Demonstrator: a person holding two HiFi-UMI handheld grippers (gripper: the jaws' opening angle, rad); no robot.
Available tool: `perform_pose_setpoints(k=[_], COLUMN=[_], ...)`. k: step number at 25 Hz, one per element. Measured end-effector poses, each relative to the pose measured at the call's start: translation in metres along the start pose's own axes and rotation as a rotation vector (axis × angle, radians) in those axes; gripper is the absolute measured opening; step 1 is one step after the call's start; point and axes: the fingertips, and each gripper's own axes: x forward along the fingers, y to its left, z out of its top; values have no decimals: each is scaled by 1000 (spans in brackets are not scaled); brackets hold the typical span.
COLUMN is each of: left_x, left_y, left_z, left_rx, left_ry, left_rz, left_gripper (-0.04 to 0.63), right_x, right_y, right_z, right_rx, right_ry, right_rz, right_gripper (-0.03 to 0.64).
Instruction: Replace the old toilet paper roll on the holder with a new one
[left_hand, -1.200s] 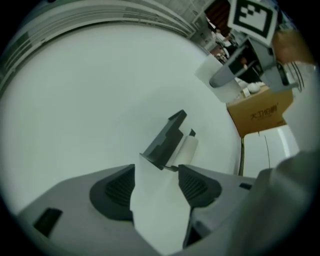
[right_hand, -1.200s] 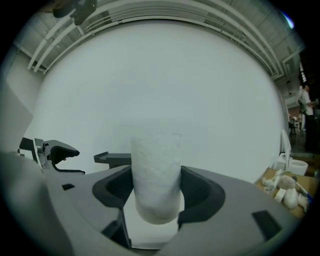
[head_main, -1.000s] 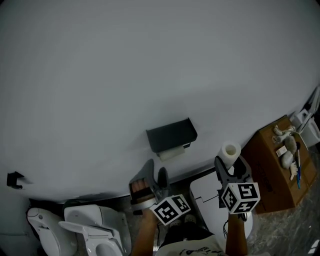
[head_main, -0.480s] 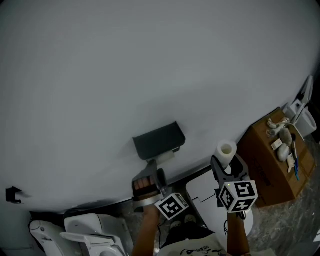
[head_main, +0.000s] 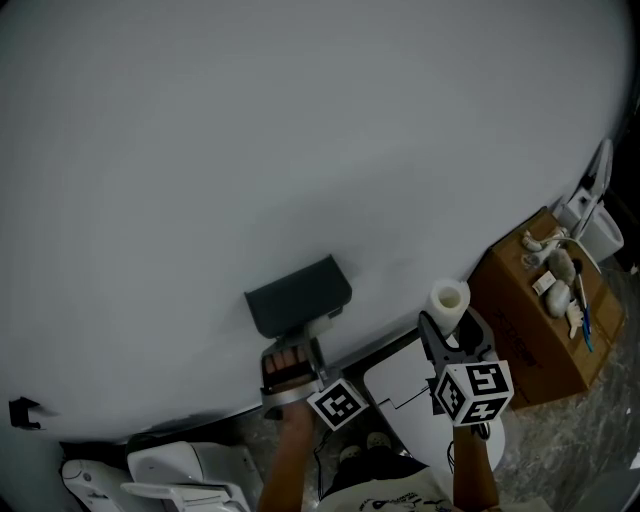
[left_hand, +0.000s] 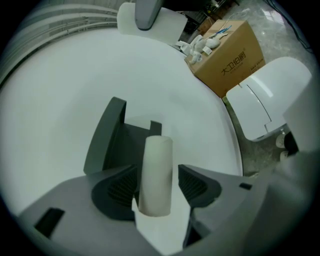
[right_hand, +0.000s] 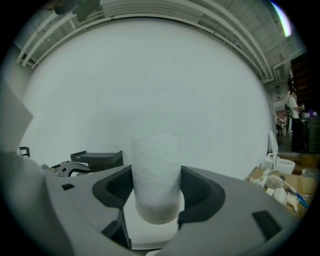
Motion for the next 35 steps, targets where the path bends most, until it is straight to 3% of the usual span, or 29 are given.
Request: perform_pose_setpoints(k=[7, 12, 25, 32, 35], left_x=[5, 5, 12, 2, -7], left_y=[4, 3, 8, 7, 7], left_z=[4, 14, 103, 141, 151], left_rx=[46, 38, 121, 53, -39], left_ry=[12, -14, -174, -277, -339], left_rz=[33, 24, 81, 29, -3], left_gripper=[204, 201, 201, 201, 201], right_x=[6, 8, -3, -11, -13], right_y=[-5, -10, -48, -70, -74], right_z=[-4, -7, -11, -13, -13], right_rx=[4, 10, 21, 37, 39], right_ry=[9, 13, 21, 23, 22], right_rz=[-6, -15, -81, -125, -136], right_gripper=[293, 291, 292, 291, 291])
